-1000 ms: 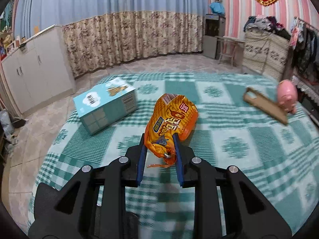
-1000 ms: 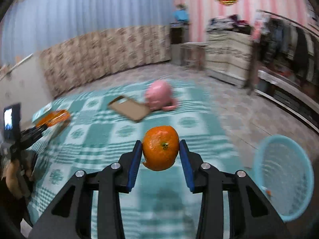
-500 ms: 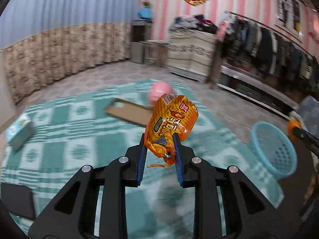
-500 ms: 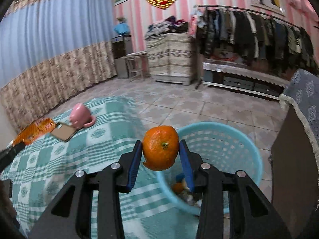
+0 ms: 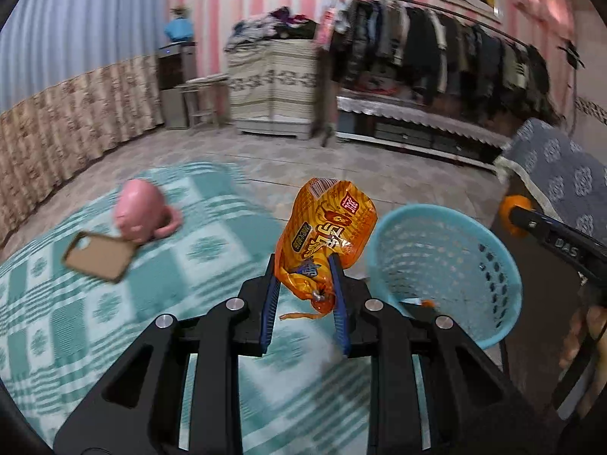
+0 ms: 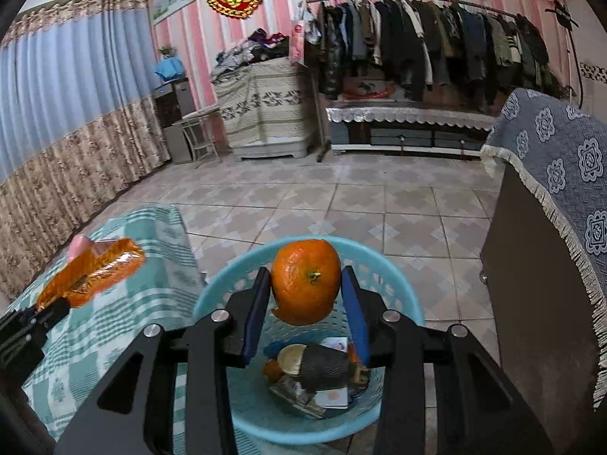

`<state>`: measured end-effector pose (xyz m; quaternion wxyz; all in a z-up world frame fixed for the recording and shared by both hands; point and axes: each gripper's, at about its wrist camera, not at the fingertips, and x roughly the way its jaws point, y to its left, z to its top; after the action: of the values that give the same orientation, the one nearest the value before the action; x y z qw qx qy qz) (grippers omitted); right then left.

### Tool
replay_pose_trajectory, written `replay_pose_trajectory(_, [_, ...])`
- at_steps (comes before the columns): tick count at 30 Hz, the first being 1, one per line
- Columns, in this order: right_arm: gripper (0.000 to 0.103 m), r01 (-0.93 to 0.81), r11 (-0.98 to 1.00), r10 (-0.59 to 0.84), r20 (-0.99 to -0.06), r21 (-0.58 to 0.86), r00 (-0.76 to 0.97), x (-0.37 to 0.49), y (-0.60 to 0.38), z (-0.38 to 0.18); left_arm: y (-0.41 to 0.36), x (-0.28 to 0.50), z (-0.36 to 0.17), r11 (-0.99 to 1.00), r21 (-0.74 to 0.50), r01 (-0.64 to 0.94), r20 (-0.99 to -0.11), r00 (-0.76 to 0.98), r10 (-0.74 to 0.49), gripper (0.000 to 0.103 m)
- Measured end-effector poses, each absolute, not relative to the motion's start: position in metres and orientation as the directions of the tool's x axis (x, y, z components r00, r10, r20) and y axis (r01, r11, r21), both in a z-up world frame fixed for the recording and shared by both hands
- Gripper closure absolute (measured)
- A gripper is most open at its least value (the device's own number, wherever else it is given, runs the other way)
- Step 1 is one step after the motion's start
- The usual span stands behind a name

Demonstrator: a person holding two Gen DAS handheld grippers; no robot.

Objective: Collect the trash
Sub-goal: 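Carry the orange with the right tool while the left tool carries the wrapper to the basket, then open both tools over the blue basket, dropping the wrapper and orange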

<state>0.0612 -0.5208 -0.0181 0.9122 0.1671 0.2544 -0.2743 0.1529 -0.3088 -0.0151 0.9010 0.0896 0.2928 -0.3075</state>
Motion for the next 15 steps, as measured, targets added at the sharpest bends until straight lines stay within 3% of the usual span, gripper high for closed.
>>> replay_pose_trajectory(11, [0.064, 0.666, 0.708, -0.449, -0.579, 0.235, 0.681, 0.039, -0.556, -0.036, -0.409, 0.153, -0.036, 0.700, 0.032, 0.714, -0.614, 0.567, -0.549, 0.076])
replay_pose_trajectory(14, [0.064, 0.672, 0.707, -0.459, -0.581, 0.218, 0.672, 0.038, -0.555, -0.036, -0.419, 0.159, -0.042, 0.692, 0.021, 0.721, -0.628, 0.548, -0.552, 0.072])
replay_pose_trajectory(15, [0.064, 0.672, 0.707, -0.458, -0.581, 0.220, 0.672, 0.039, -0.554, -0.036, -0.424, 0.161, -0.045, 0.690, 0.020, 0.723, -0.633, 0.543, -0.551, 0.065])
